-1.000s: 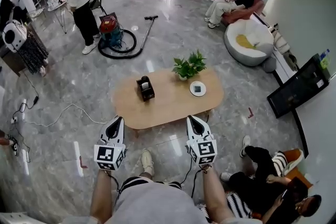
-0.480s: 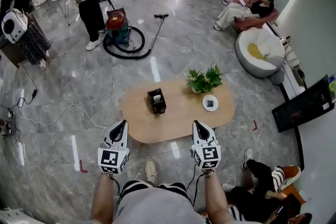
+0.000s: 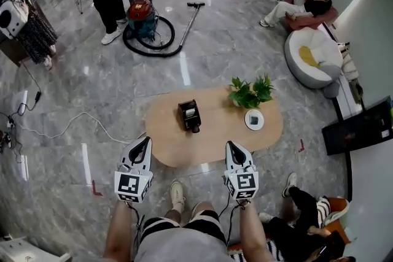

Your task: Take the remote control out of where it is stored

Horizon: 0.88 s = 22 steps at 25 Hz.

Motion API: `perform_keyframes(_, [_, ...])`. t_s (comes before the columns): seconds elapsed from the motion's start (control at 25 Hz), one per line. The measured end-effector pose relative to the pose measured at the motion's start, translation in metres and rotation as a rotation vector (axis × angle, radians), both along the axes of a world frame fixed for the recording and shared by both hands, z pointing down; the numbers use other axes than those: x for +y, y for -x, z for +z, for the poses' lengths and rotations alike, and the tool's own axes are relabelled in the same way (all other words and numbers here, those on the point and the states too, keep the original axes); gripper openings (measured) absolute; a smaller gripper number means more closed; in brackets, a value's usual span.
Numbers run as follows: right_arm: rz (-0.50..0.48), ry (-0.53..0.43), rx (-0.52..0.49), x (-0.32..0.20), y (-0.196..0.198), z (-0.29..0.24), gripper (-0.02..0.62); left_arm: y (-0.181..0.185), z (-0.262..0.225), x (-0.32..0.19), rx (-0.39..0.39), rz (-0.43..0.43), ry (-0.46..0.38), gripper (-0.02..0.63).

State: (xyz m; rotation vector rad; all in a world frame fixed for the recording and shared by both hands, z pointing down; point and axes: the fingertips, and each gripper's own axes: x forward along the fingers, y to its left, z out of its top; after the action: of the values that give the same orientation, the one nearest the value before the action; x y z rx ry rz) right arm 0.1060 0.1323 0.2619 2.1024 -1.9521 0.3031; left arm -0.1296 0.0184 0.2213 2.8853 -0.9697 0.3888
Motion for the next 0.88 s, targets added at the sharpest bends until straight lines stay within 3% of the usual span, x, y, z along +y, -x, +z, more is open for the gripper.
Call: perform_keyframes(0.88, [-0.154,0.057,-0.011,-0.062,-0.03,0.103,0.008,-0.046,0.085,-0.032,-0.047,-0.053,0.045,0.005])
